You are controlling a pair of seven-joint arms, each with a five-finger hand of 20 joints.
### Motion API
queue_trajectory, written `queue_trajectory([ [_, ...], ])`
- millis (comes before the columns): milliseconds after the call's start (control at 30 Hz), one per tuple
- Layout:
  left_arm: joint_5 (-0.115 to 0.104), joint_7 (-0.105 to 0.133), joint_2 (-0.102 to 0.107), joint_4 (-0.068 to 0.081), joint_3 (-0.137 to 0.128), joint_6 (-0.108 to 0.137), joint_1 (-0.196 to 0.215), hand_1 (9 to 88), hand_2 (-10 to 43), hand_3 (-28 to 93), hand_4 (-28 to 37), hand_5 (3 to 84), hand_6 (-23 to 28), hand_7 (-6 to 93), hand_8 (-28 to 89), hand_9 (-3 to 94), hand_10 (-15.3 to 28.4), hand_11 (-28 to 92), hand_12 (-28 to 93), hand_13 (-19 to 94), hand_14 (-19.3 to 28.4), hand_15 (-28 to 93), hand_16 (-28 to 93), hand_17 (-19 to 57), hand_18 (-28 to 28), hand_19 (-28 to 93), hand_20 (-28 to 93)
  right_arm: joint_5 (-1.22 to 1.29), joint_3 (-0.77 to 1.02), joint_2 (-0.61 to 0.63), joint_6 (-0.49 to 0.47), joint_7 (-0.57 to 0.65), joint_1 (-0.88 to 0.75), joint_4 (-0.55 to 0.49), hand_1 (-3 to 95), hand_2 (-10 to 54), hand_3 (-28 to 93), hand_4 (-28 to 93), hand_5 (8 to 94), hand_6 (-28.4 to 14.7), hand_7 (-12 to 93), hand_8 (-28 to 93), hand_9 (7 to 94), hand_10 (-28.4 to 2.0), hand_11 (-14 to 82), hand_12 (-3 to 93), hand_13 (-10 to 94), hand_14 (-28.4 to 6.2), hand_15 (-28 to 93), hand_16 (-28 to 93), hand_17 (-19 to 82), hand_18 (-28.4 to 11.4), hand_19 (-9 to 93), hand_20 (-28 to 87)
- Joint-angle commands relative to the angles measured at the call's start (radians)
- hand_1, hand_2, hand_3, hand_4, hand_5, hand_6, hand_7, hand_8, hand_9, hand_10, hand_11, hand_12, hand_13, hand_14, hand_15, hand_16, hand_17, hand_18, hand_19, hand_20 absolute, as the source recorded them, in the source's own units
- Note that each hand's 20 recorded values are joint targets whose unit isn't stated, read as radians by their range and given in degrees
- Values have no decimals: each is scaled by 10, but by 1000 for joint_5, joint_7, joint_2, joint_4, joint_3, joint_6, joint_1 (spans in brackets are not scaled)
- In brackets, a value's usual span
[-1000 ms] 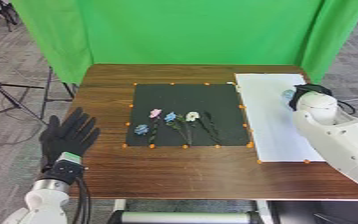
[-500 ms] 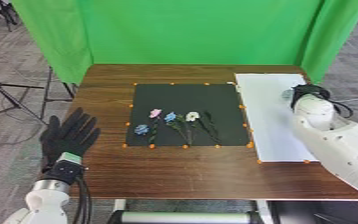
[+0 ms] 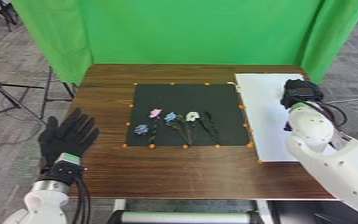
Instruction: Arrange flowers
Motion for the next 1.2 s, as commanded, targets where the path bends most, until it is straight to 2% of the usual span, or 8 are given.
queue_trajectory([
  [33, -2, -3, -6, -8, -24, -11, 23, 257, 99, 701, -283, 338, 66, 175, -106, 267, 132, 211, 109, 188, 137, 332, -73, -66, 123, 303, 88, -69, -66, -68, 56, -83, 57, -135, 607, -63, 709, -283, 744, -14, 254, 18, 844, -98, 87, 398, 709, -61, 400, 388, 379, -219, 873, 342],
  [233, 11, -25, -17, -3, -14, -14, 7, 257, 99, 699, -283, 338, 66, 173, -105, 267, 133, 210, 109, 188, 137, 332, -72, -66, 123, 303, 88, -79, -186, -156, 51, -164, 129, -123, 607, -63, 710, -283, 744, -15, 251, 20, 842, -97, 86, 398, 707, -63, 401, 391, 378, -219, 874, 344],
  [267, 16, -38, -20, 1, -12, -19, -3, 257, 99, 699, -283, 338, 66, 172, -105, 267, 133, 210, 110, 188, 137, 333, -72, -66, 123, 303, 88, -80, -200, -163, 46, -171, 132, -120, 607, -63, 710, -283, 744, -15, 250, 20, 841, -96, 86, 398, 707, -64, 401, 392, 379, -218, 874, 343],
  [400, 22, -50, -19, 4, -5, -24, -13, 257, 99, 700, -283, 338, 67, 171, -104, 266, 133, 212, 111, 188, 137, 332, -73, -66, 124, 303, 88, -75, -254, -180, 18, -194, 147, -109, 607, -62, 709, -283, 743, -15, 250, 20, 840, -96, 86, 399, 706, -62, 401, 391, 377, -217, 874, 344],
  [733, 14, -28, -15, 0, -6, -18, -5, 257, 98, 700, -283, 338, 66, 172, -104, 266, 132, 211, 110, 188, 138, 333, -73, -66, 124, 303, 88, -108, -345, -195, -32, -235, 176, -66, 606, -63, 711, -283, 739, -16, 249, 19, 828, -96, 79, 389, 697, -61, 401, 396, 374, -217, 875, 347],
  [967, 9, -28, -11, 4, -5, -14, -10, 257, 98, 701, -283, 339, 66, 172, -104, 266, 133, 211, 110, 188, 137, 334, -73, -66, 124, 303, 88, -123, -358, -201, -54, -221, 181, -48, 605, -67, 714, -283, 725, -17, 242, 11, 813, -95, 70, 374, 691, -58, 399, 398, 372, -218, 874, 349],
  [1167, 1, -15, -4, -1, -7, -3, -3, 258, 98, 699, -283, 338, 66, 174, -104, 266, 133, 211, 110, 188, 138, 334, -73, -66, 124, 303, 88, -124, -348, -198, -48, -216, 170, -55, 601, -88, 726, -283, 681, -25, 238, -9, 724, -108, 100, 288, 663, -59, 413, 387, 362, -221, 871, 353],
  [1200, -2, -13, -3, -4, -6, 11, -4, 258, 98, 699, -283, 338, 66, 174, -105, 266, 132, 211, 110, 186, 137, 333, -73, -66, 124, 303, 88, -120, -348, -197, -44, -213, 169, -58, 600, -91, 728, -283, 671, -25, 237, -12, 703, -115, 118, 264, 658, -60, 418, 385, 363, -222, 871, 352],
])
